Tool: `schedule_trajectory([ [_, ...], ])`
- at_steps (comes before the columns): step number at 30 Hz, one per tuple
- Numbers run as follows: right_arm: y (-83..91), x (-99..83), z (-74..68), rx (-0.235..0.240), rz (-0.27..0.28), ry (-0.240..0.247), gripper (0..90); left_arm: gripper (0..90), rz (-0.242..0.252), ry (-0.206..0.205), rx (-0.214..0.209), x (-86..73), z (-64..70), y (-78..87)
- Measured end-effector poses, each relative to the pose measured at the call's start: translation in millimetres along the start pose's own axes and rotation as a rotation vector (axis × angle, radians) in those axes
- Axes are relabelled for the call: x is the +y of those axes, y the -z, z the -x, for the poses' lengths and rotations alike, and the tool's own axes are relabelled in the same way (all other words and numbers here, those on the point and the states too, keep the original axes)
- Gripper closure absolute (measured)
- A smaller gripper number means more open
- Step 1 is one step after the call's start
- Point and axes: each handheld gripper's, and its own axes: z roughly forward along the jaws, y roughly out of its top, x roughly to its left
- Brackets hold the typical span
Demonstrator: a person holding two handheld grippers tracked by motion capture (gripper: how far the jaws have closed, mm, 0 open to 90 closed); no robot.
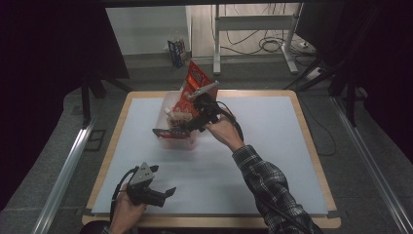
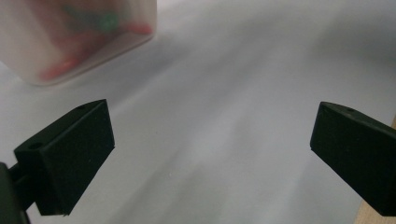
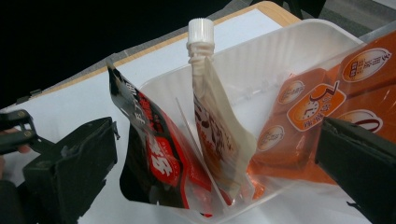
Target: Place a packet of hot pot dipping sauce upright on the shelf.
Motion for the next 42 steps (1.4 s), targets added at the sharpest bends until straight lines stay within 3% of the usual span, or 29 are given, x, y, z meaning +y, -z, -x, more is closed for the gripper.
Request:
schedule_trajectory([
  [6,4.8,-3.3,-1.8,0.003,0.028,0.002,0.0,0.0,0.011,-0.046,0.041,-1.8,3.4,8.9],
  [13,9.2,-8.5,-9.4,-0.011,0.057,0.033,0.0,0.0,0.037,-0.021,0.066,-5.7,-0.1,19.5],
  [21,10.4,-15.0,-15.0,-0.031,0.041,0.044,0.0,0.0,0.055,0.014,0.075,-8.9,-4.6,26.4],
  [42,32.1,-42.1,-29.7,-0.056,0.093,0.071,0.0,0.0,0.046,0.037,0.08,-11.3,-8.0,26.4],
])
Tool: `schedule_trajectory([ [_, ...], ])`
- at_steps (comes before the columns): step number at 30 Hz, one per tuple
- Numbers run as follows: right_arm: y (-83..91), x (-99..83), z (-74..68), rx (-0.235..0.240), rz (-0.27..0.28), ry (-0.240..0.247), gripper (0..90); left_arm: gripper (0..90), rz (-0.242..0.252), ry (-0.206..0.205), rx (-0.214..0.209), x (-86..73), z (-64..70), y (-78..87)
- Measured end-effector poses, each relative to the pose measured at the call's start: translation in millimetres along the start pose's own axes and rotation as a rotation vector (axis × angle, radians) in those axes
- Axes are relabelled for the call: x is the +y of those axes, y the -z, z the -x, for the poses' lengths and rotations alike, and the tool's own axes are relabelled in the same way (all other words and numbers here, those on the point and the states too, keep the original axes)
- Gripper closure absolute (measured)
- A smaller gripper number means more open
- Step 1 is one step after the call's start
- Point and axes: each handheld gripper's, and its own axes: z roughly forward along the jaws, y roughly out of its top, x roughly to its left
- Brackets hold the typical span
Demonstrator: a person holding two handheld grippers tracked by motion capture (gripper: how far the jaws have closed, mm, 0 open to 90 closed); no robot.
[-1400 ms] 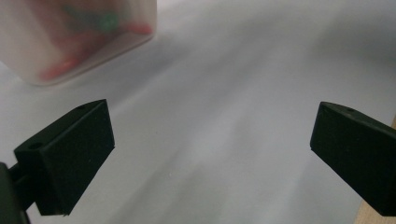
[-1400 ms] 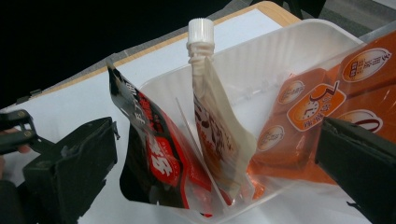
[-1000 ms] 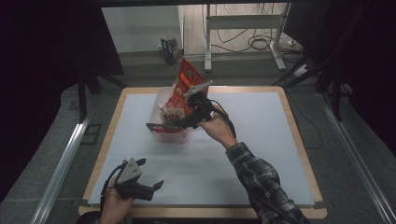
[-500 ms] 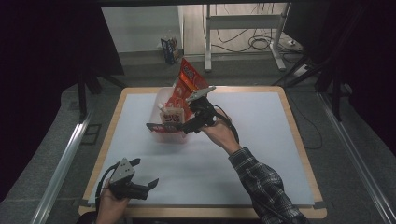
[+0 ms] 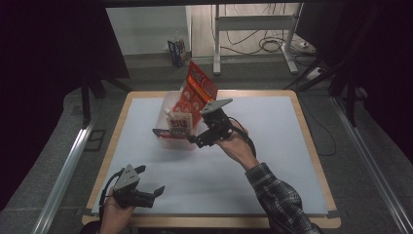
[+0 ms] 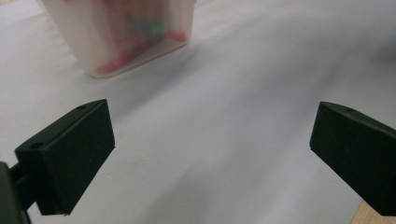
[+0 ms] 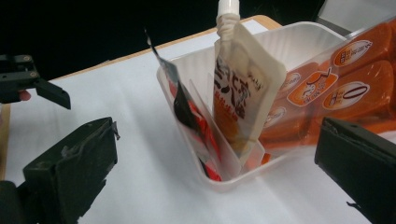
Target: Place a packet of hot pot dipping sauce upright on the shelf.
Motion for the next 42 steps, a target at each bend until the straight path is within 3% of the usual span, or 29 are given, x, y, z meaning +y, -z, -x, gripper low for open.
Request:
schedule_trajectory([
  [12,18.1,-27.1,-4.0,-0.024,0.022,0.007,0.0,0.0,-0.014,-0.016,-0.001,0.3,2.7,-2.3],
  [17,26.5,-33.4,-4.3,-0.028,0.054,-0.024,0.0,0.0,-0.021,-0.029,-0.009,0.7,4.8,-3.6],
  [31,22.6,-42.7,-14.5,-0.013,-0.004,0.022,0.0,0.2,-0.027,-0.045,-0.008,0.3,7.0,-3.9],
  [42,33.3,-58.9,-18.5,-0.028,-0.008,0.0,0.0,0.2,-0.033,-0.051,-0.003,0.3,6.8,-4.5],
])
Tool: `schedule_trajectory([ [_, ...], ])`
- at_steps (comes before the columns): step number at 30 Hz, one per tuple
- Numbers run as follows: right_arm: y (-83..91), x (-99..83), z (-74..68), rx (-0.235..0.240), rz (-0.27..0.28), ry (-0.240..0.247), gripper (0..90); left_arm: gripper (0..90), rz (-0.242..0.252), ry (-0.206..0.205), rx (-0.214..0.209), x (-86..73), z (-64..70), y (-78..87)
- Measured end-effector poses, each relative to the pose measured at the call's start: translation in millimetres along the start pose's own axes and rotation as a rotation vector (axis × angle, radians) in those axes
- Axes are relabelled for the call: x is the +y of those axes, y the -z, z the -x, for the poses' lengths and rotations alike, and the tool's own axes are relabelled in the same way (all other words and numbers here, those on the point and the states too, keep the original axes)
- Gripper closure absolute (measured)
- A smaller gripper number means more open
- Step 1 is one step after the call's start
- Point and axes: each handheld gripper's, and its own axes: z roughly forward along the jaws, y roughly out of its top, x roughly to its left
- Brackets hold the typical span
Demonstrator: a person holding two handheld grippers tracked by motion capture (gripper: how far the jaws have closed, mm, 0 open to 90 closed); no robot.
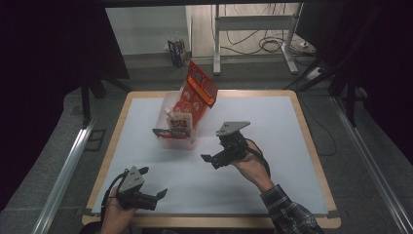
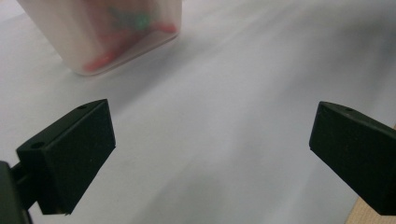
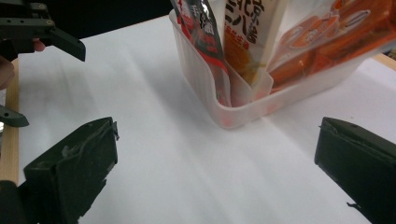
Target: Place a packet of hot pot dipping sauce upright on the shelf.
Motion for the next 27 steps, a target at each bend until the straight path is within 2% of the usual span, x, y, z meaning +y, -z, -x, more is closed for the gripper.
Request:
schedule_trajectory([
  [8,10.6,-15.1,2.9,-0.035,0.002,-0.033,0.0,0.1,-0.002,0.002,-0.003,-0.3,-0.1,-0.2],
  [14,23.3,-29.9,2.5,-0.055,0.0,-0.066,0.0,0.1,-0.007,0.002,-0.004,-0.1,0.1,-1.0],
  [27,54.4,-53.5,-0.3,-0.125,0.033,-0.098,0.0,0.1,-0.018,0.001,-0.013,0.8,1.0,-4.6],
])
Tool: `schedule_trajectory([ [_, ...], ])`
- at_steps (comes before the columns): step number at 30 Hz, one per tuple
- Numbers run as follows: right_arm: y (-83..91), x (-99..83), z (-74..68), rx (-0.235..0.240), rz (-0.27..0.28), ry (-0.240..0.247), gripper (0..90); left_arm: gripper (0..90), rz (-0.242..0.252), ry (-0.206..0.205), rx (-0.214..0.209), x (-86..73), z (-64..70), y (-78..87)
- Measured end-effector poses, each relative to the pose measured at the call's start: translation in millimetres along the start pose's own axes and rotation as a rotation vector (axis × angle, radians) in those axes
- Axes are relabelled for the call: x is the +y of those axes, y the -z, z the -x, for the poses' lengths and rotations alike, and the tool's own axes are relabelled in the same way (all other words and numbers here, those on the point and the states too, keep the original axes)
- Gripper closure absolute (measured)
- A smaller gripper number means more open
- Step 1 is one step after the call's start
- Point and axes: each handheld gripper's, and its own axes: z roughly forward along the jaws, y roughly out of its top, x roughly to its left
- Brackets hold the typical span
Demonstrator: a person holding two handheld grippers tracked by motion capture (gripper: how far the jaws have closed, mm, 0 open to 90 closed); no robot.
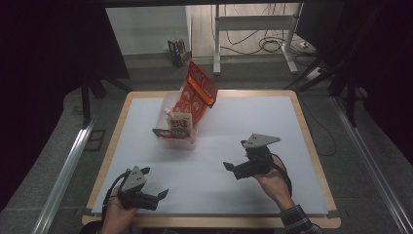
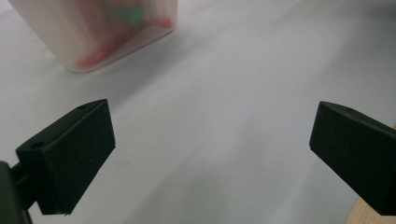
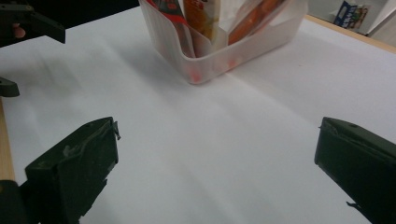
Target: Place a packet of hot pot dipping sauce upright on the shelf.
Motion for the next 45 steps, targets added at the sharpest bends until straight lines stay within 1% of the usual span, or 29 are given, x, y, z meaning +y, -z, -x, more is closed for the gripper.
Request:
schedule_trajectory([
  [4,9.0,-10.5,1.4,-0.022,0.006,-0.017,0.0,0.0,-0.003,0.0,-0.002,0.3,-0.3,-0.6],
  [12,28.5,-31.3,3.2,-0.059,0.037,-0.051,0.0,0.0,-0.004,0.002,0.0,0.4,-0.8,-1.7],
  [17,37.7,-38.5,1.9,-0.072,0.051,-0.047,0.0,0.0,-0.007,0.001,0.001,0.4,-0.8,-2.1],
  [20,41.7,-44.0,1.2,-0.093,0.042,-0.032,0.0,0.0,-0.01,0.0,-0.002,0.4,-0.4,-2.6],
  [23,45.9,-50.8,2.3,-0.105,0.041,-0.032,0.0,0.0,-0.014,-0.003,-0.001,0.3,-0.2,-3.1],
  [35,63.0,-75.4,6.3,-0.143,0.012,-0.083,0.0,0.0,-0.022,-0.002,-0.003,-0.2,-0.1,-4.2],
  [42,70.1,-86.7,9.7,-0.151,-0.013,-0.123,0.0,0.0,-0.03,-0.005,-0.002,-0.4,0.0,-5.1],
  [45,71.0,-88.7,10.8,-0.152,-0.018,-0.13,0.0,0.0,-0.032,-0.006,-0.001,-0.3,0.2,-5.2],
])
